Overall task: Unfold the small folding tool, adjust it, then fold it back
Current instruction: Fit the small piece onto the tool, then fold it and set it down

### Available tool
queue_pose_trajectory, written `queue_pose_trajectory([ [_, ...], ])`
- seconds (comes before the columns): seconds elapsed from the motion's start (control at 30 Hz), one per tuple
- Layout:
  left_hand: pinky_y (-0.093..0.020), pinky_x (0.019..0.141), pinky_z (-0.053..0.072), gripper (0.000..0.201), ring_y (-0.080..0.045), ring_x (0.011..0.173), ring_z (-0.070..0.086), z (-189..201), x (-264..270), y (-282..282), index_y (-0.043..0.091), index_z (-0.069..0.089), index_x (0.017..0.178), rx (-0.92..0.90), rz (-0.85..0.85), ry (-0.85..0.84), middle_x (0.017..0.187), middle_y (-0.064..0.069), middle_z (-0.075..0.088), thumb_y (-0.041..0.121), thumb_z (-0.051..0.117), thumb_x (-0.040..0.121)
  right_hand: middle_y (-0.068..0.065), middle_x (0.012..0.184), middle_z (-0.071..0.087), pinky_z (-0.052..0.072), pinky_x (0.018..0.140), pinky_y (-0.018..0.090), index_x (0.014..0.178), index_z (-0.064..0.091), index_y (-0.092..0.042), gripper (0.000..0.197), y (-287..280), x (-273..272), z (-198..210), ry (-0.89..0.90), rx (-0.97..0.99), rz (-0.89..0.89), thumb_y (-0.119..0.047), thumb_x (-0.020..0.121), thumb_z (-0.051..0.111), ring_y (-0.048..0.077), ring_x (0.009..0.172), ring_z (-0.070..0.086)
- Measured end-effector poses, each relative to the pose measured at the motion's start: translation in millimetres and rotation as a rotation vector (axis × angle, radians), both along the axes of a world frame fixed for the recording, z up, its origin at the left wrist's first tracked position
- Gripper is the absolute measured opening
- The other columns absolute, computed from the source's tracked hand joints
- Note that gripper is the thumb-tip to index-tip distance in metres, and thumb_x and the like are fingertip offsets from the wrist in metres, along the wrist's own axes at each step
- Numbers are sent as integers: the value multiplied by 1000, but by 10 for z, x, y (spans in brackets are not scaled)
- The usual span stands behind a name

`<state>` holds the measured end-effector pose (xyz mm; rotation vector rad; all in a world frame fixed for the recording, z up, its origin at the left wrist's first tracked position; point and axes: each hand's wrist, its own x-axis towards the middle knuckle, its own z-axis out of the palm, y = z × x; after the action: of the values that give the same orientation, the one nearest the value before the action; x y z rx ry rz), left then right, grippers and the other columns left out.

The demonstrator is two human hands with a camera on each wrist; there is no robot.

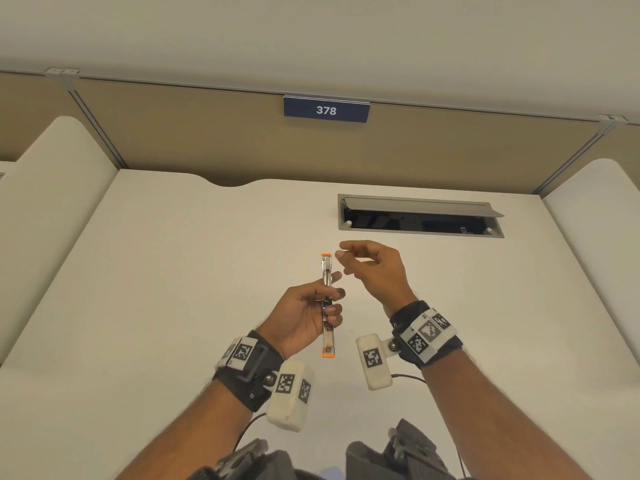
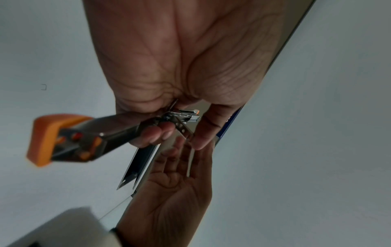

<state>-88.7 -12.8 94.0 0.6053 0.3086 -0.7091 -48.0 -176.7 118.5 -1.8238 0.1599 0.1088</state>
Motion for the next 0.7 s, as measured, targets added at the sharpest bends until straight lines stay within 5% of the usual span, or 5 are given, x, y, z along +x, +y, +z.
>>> queue_pose_trajectory([
  [0.13, -28, 57, 35, 20, -17, 61, 36, 32, 6, 23, 7, 52, 102, 2, 36, -8, 80, -8, 49, 5, 57, 83, 8, 92, 80, 63, 76, 33, 98, 78, -5, 21, -82, -186, 126, -140, 26, 220, -12, 80, 85, 22, 79, 77],
  [0.2, -28, 57, 34, 7, -15, 59, 40, 53, 1, 23, 7, 51, 93, -2, 48, -5, 77, -7, 48, 6, 52, 86, 4, 93, 80, 61, 74, 33, 98, 78, -7, 28, -114, -254, 113, -161, -31, 306, -14, 74, 90, 18, 79, 76],
  [0.43, -28, 59, 34, 56, -16, 61, 38, -23, 19, -14, -1, 48, 140, -7, 32, 35, 77, -3, 43, 13, 50, 87, 0, 90, 81, 62, 78, 27, 93, 83, -12, 18, -33, -349, -9, -260, -123, 252, -10, 76, 87, 11, 81, 77],
  [0.57, -30, 59, 34, 24, -18, 61, 37, 3, 11, -6, 5, 61, 98, 19, 17, -7, 79, -6, 45, 23, 49, 88, 5, 86, 81, 61, 75, 20, 92, 83, -8, 13, -6, -306, -49, -286, -145, 185, -5, 79, 84, 10, 75, 77],
  [0.7, -30, 61, 33, 24, -18, 63, 36, 3, 5, 4, 10, 60, 92, 7, -15, -27, 81, -7, 44, 33, 52, 91, 2, 84, 80, 58, 73, 14, 92, 83, -10, 11, -6, -209, -87, -265, -205, 174, -6, 82, 81, 7, 78, 75],
])
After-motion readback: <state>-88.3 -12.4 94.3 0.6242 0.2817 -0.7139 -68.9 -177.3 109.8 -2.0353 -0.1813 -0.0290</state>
